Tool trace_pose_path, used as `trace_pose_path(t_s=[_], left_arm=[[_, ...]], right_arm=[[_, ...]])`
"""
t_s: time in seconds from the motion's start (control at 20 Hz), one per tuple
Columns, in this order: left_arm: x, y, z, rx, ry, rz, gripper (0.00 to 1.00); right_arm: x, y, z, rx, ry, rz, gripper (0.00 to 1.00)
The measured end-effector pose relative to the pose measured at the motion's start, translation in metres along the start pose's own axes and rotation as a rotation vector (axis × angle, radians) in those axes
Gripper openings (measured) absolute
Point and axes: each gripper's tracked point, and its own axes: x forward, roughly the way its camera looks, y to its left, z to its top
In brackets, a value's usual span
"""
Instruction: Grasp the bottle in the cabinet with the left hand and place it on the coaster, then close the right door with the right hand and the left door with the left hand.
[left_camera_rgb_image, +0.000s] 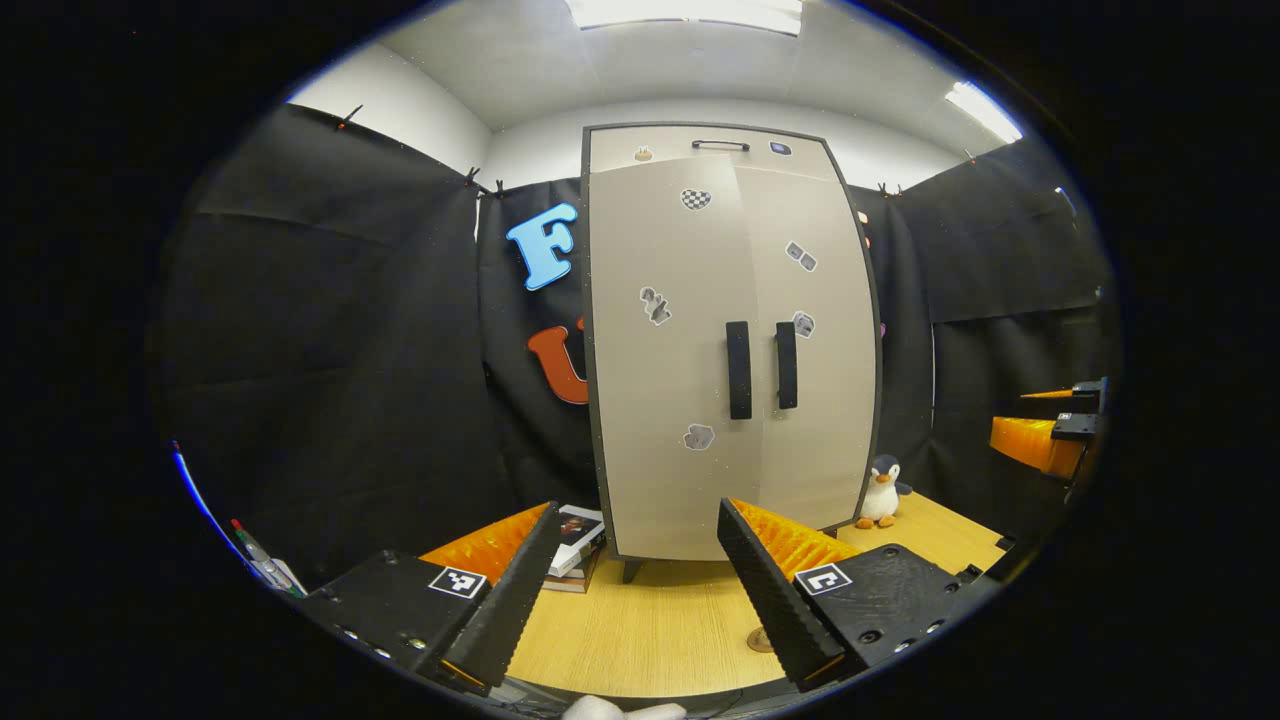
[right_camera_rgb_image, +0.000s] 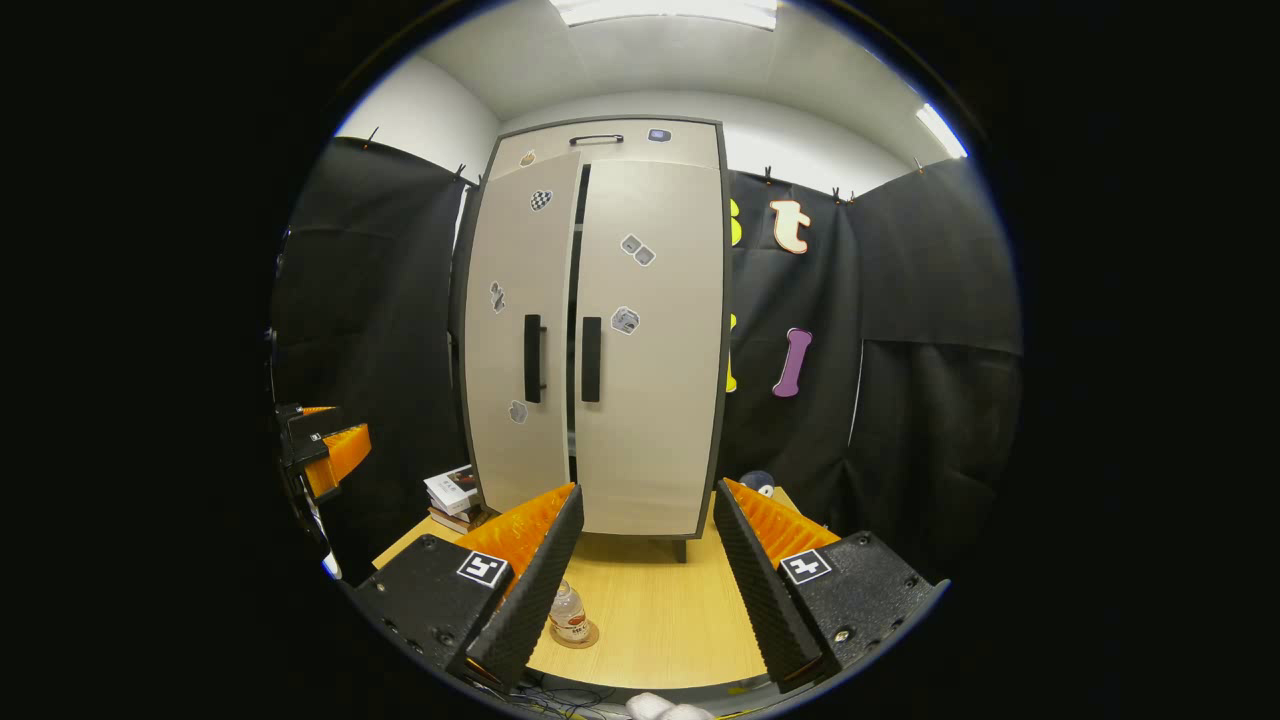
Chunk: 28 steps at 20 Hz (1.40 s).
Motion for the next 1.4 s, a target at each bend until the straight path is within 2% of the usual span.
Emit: trace_pose_path(t_s=[0.2, 0.5, 0.95, 1.2, 1.4], left_arm=[[-0.011, 0.005, 0.001, 0.012, 0.0, 0.023, 0.96], [-0.032, -0.004, 0.004, -0.002, 0.009, 0.035, 0.96], [-0.085, -0.033, 0.019, -0.032, -0.011, 0.097, 0.96], [-0.105, -0.039, 0.029, -0.044, -0.019, 0.105, 0.96], [-0.114, -0.052, 0.038, -0.032, -0.037, 0.078, 0.96]], right_arm=[[0.0, -0.003, -0.004, 0.007, 0.028, 0.008, 0.82], [-0.016, -0.013, 0.01, -0.014, 0.009, 0.022, 0.82], [-0.075, -0.044, 0.013, -0.005, -0.016, 0.101, 0.82], [-0.107, -0.062, 0.008, 0.002, -0.028, 0.097, 0.82], [-0.121, -0.075, 0.009, 0.01, -0.041, 0.071, 0.81]])
